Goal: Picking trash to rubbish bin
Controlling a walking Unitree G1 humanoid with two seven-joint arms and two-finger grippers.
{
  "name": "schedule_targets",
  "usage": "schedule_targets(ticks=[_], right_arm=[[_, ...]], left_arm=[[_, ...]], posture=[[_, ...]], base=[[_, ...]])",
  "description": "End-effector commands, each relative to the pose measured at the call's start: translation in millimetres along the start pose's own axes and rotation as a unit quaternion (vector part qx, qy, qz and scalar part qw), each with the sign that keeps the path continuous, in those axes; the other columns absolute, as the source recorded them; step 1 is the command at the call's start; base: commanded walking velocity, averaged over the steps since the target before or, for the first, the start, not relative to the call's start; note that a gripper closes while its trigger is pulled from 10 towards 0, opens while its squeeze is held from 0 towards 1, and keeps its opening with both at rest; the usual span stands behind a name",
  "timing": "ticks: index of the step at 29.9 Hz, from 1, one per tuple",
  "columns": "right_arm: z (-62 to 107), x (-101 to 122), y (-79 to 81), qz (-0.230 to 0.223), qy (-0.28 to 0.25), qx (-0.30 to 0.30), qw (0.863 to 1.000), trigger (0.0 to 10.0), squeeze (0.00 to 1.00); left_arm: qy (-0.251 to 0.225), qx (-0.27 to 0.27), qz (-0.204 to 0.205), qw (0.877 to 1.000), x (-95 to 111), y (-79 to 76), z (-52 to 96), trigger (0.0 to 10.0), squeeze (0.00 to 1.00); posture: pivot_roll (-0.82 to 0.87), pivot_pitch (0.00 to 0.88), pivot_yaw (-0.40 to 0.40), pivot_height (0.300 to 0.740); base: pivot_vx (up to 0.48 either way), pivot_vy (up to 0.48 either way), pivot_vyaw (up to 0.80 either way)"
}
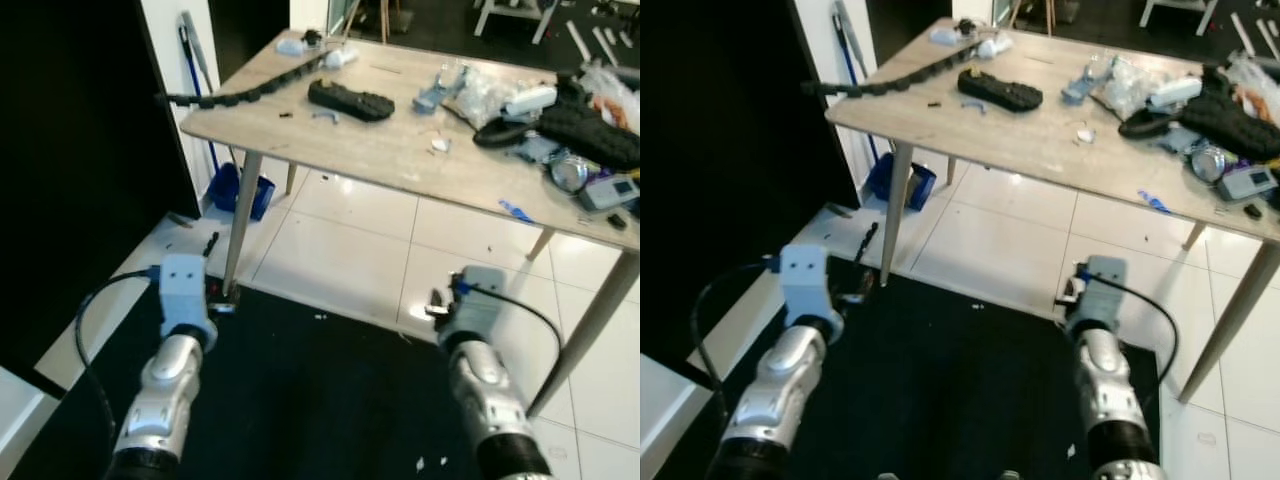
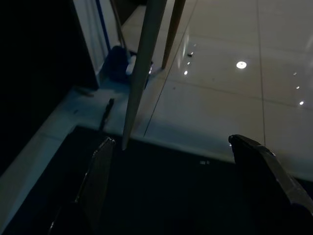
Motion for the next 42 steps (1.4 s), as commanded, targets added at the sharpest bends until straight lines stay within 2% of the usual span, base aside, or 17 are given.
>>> schedule_targets(ticks=[1, 5, 13, 20, 29, 36, 42], right_arm=[[0.0, -3.9, 4.6, -0.006, 0.010, 0.004, 1.000, 10.0, 0.00], [-1.4, -0.7, 7.8, -0.001, 0.004, 0.012, 1.000, 10.0, 0.00], [-1.5, 18.8, 26.8, 0.025, -0.045, 0.060, 0.997, 10.0, 0.00], [0.2, 33.7, 34.2, 0.047, -0.081, 0.077, 0.993, 10.0, 0.00], [0.1, 42.2, 34.2, 0.048, -0.096, 0.080, 0.991, 10.0, 0.00], [0.5, 45.6, 36.6, 0.049, -0.103, 0.081, 0.990, 10.0, 0.00], [0.9, 47.1, 36.1, 0.048, -0.104, 0.079, 0.990, 10.0, 0.00]], left_arm=[[0.011, 0.008, -0.008, 1.000, -5.1, 4.8, 2.2, 10.0, 0.00], [0.007, 0.008, -0.009, 1.000, -2.5, 3.3, 2.1, 10.0, 0.00], [-0.015, -0.003, -0.007, 1.000, 12.9, -0.4, 0.6, 10.0, 0.00], [-0.034, -0.013, -0.009, 0.999, 27.3, -4.7, -2.8, 10.0, 0.00], [-0.050, -0.027, -0.003, 0.998, 38.3, -13.6, -2.7, 10.0, 0.00], [-0.053, -0.046, -0.009, 0.998, 38.8, -25.1, 1.5, 10.0, 0.00], [-0.060, -0.052, -0.020, 0.997, 43.1, -27.6, 1.3, 10.0, 0.00]], posture=[[0.02, 0.153, -0.021, 0.740], [0.02, 0.158, -0.027, 0.740], [0.02, 0.157, -0.025, 0.740], [0.02, 0.160, -0.018, 0.740], [0.02, 0.162, -0.021, 0.740], [0.02, 0.166, -0.019, 0.740], [0.01, 0.163, -0.021, 0.740]], base=[[0.304, 0.000, 0.00], [0.306, 0.000, 0.00], [0.306, 0.000, 0.00], [0.303, 0.000, 0.00], [0.305, 0.000, 0.00], [0.304, 0.000, 0.00], [0.303, 0.000, 0.00]])
Point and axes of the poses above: a point about 5 cm out from each wrist's last joint towards the gripper, its own z axis pointing back from the gripper into the wrist, its own x axis along the axis of the wrist's last joint, y = z × x, the point moved 3 cm from there along -z, pointing out of the wrist towards the gripper, and after that the axes turned 6 degrees about -z, right-handed, at the moved point
